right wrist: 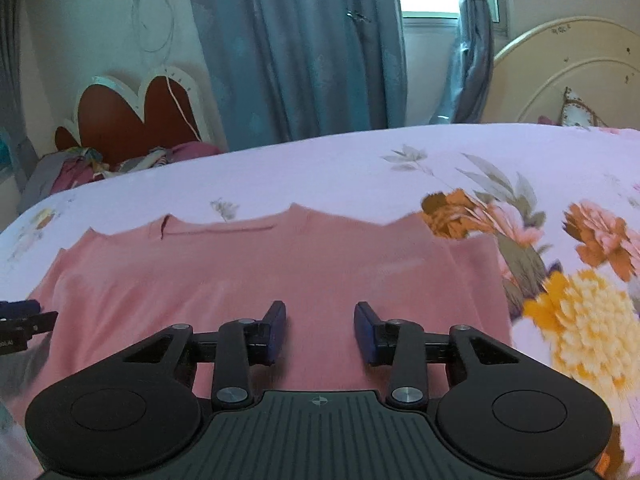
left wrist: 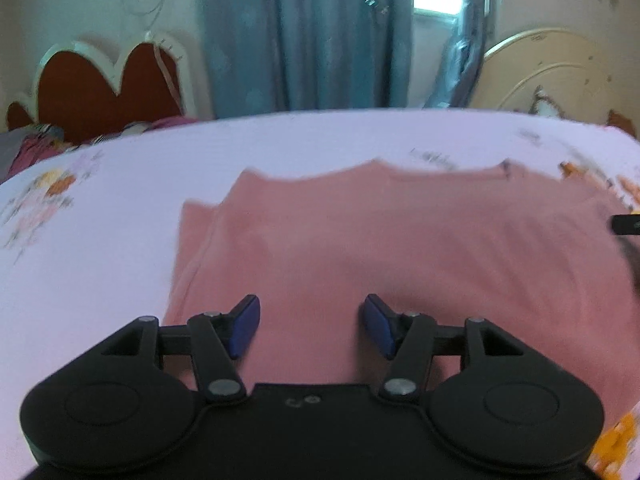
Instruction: Fold small clothes
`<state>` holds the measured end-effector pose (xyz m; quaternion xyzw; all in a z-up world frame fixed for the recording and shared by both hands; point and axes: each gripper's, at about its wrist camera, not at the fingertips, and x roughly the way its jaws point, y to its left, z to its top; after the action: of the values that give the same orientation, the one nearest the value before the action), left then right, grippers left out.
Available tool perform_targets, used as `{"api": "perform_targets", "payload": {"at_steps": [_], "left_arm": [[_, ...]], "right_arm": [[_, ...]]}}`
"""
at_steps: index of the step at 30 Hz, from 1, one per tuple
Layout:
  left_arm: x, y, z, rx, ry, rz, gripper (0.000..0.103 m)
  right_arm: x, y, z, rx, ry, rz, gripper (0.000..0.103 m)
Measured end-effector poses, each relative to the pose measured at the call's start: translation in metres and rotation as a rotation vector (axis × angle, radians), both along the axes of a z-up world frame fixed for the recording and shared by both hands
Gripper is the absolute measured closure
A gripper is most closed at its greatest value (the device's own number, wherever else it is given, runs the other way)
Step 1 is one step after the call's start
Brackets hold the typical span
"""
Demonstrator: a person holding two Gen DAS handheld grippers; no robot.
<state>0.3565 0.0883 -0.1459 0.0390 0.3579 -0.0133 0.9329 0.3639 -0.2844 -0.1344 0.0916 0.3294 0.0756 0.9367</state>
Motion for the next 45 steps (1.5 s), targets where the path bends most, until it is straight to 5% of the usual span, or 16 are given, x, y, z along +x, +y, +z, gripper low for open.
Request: {"api": "perform_targets", "payload": {"at_steps": [3, 9, 12, 16, 19, 22, 27, 31, 36, 45], "left_arm": [[-0.011, 0.010, -0.005, 0.004, 0.005, 0.026, 0.044], [-0.027, 0.017, -0.004, 0.043, 0.008, 0.049, 0.044], [-0.036, 0.018, -0.001, 0.053, 0.017, 0.049, 0.044], [-0.047, 0.017, 0.000, 0.070, 0.017, 0.049, 0.045], [-0.052, 0.017, 0.003, 0.080, 0.018, 0.052, 0.047], [-0.057, 0.013, 0.012, 0.093, 0.009, 0.050, 0.051], [-0.060, 0.000, 0.023, 0.035, -0.015, 0.025, 0.051], [-0.054, -0.008, 0.011, 0.033, 0.026, 0.010, 0.050], [-0.057, 0.001, -0.001, 0.041, 0.052, 0.010, 0.045], [-0.060, 0.005, 0.003, 0.042, 0.078, 0.008, 0.046]], "right_arm": [[-0.018, -0.009, -0.008, 0.002, 0.029, -0.029, 0.064], [-0.036, -0.015, -0.023, -0.215, 0.029, -0.062, 0.064], [-0.047, -0.025, -0.019, -0.172, 0.044, -0.089, 0.064], [-0.058, -0.011, -0.025, -0.319, 0.023, -0.040, 0.064], [-0.066, -0.017, -0.018, -0.261, 0.030, -0.072, 0.064], [-0.072, -0.008, -0.020, -0.345, 0.038, -0.040, 0.064], [-0.076, 0.014, -0.003, -0.251, 0.011, -0.017, 0.064], [-0.075, 0.035, -0.016, -0.329, 0.050, 0.013, 0.064], [-0.087, 0.017, -0.028, -0.411, 0.069, -0.030, 0.064], [-0.094, 0.000, -0.019, -0.356, 0.148, -0.101, 0.064]]}}
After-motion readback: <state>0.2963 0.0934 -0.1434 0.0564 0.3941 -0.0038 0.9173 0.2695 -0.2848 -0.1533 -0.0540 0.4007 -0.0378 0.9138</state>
